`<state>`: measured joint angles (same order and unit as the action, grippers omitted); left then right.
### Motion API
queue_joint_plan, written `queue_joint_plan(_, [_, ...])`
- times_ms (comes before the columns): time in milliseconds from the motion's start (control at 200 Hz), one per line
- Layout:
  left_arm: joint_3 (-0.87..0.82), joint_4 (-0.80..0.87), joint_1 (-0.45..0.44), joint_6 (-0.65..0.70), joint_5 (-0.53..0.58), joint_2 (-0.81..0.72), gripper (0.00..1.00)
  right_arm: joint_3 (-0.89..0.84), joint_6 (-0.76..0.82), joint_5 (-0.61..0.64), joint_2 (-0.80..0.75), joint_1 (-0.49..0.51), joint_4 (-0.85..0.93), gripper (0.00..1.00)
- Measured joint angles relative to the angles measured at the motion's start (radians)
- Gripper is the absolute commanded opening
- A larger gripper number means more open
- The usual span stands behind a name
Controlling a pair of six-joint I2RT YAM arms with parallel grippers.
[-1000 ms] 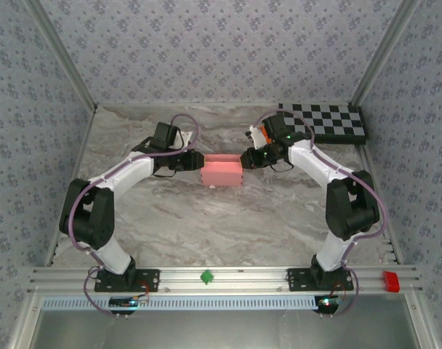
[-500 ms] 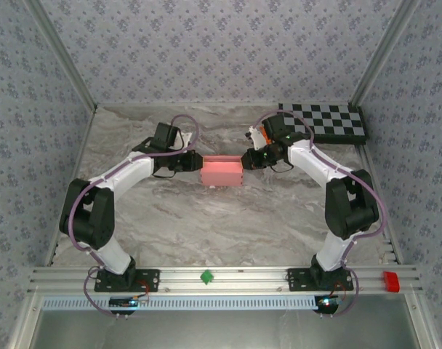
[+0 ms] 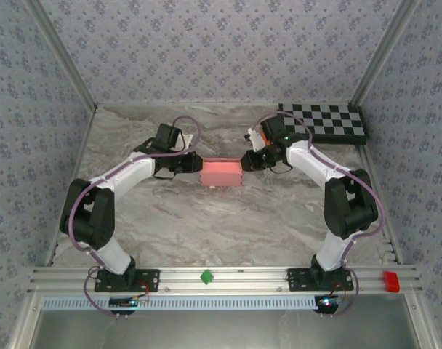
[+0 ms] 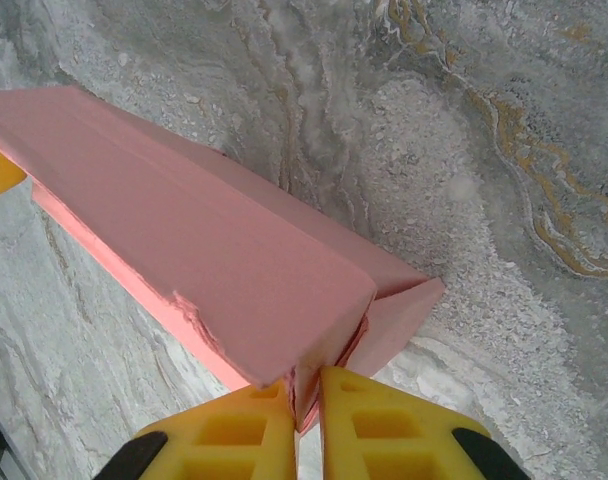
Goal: Fold the paper box
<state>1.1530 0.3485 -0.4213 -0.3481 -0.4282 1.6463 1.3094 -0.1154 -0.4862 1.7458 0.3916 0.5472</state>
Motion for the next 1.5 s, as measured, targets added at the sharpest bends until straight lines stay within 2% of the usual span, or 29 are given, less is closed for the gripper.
queue_joint_plan(160, [0.000, 0.010, -0.005, 0.007, 0.014, 0.000, 0.22, -0.007, 0.000, 0.003, 0.000, 0.005, -0.001, 0.13])
queue_joint_plan(780, [0.017, 0.026, -0.007, 0.026, 0.026, -0.042, 0.45, -0.015, 0.000, 0.003, 0.000, 0.016, -0.006, 0.13])
queue_joint_plan(1219, [0.026, 0.007, -0.007, 0.005, 0.036, -0.060, 0.48, -0.015, 0.000, 0.003, 0.000, 0.017, -0.005, 0.13])
queue_joint_plan(1499, [0.099, 0.019, -0.007, -0.019, 0.051, -0.006, 0.47, -0.015, 0.000, 0.003, 0.000, 0.017, -0.005, 0.13])
